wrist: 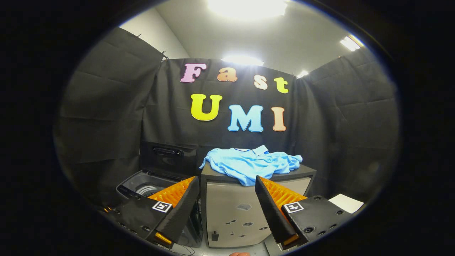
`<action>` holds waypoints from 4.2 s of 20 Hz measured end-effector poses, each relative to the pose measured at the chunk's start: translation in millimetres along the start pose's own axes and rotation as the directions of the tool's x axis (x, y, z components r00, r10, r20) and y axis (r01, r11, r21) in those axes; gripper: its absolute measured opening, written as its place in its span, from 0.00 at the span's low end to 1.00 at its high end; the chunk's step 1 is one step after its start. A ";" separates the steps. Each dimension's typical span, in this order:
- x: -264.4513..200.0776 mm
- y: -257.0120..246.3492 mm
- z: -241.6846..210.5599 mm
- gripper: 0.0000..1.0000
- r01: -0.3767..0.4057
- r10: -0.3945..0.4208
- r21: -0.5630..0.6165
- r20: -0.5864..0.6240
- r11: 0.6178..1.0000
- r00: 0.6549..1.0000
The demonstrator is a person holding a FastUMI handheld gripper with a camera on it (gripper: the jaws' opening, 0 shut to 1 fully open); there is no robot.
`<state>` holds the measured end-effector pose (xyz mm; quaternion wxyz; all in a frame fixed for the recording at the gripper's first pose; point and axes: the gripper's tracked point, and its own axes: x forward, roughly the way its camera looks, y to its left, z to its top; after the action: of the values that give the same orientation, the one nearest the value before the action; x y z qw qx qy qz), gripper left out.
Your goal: Put the clothes into the washing machine and then close the washing machine lid.
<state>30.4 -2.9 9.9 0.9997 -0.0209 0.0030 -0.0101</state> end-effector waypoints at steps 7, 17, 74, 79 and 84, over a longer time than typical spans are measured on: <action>27.6 -10.2 25.3 0.98 0.005 -0.005 -0.028 -0.010 1.000 1.000; 100.0 -69.3 99.6 0.98 0.049 -0.046 0.033 -0.069 0.998 0.997; 311.5 -86.3 -49.0 0.76 -0.159 0.185 0.101 -0.663 0.982 0.725; 310.0 -86.7 -48.1 0.58 -0.165 0.193 0.107 -0.673 0.981 0.714; 312.1 -87.0 -46.0 0.02 -0.150 0.233 0.184 -0.629 0.971 0.741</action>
<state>340.4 -98.0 -34.2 0.9321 0.0448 0.3488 0.0862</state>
